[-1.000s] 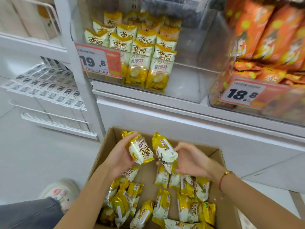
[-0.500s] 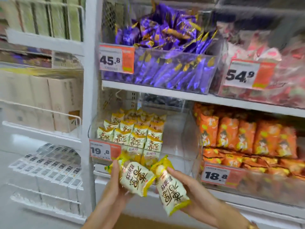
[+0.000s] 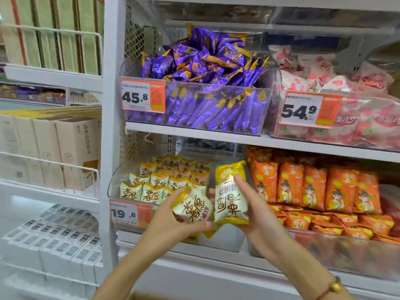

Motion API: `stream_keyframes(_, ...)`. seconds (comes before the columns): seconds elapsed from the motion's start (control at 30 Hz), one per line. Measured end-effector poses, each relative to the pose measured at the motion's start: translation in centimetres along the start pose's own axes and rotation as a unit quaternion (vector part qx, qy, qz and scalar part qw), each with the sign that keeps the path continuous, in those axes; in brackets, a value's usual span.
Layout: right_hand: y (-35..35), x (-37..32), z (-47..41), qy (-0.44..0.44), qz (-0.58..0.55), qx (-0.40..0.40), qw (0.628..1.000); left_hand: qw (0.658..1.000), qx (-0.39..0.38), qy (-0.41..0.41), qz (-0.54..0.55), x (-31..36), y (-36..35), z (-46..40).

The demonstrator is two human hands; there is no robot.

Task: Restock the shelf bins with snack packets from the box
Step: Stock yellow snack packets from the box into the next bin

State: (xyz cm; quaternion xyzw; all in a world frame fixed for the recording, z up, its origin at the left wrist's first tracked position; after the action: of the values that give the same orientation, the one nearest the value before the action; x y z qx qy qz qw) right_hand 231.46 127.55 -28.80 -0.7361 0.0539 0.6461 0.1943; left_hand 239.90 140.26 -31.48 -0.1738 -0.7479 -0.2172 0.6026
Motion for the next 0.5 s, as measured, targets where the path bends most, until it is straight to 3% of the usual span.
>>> stream_keyframes(0.1,1.0,-2.1,-0.5,0.069,0.101,0.022,0.992,0.997,-0.046,-0.031,-0.062,1.5,-0.7,-1.7)
stream_keyframes(0.23,4.1,-4.2,-1.1,0.186,0.226,0.108,0.950,0.997,-0.003,-0.054,-0.061,2.8,0.8,-5.1)
stream_keyframes(0.33,6.1,-4.3,-1.5,0.230,0.277,0.136,0.923,0.995,-0.013,-0.036,-0.095,3.0,0.7,-8.0)
stream_keyframes(0.4,7.4,-3.8,-2.0,0.235,0.272,0.147,0.922,0.992,-0.038,-0.023,-0.121,2.3,-0.2,-10.5)
stream_keyframes(0.5,9.1,-3.4,-2.7,0.211,0.177,0.157,0.948,0.989,-0.052,-0.045,-0.134,1.9,-1.4,-14.2)
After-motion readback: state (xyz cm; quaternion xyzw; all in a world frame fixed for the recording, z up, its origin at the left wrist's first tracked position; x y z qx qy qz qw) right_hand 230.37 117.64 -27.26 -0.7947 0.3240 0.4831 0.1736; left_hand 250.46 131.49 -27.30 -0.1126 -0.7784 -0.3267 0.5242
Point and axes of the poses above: each hand's wrist, its own z-axis away from the middle knuckle, its own y-axis out of the back of the hand, x = y × z, the point moved 9 cm from there along -z, towards the middle knuckle
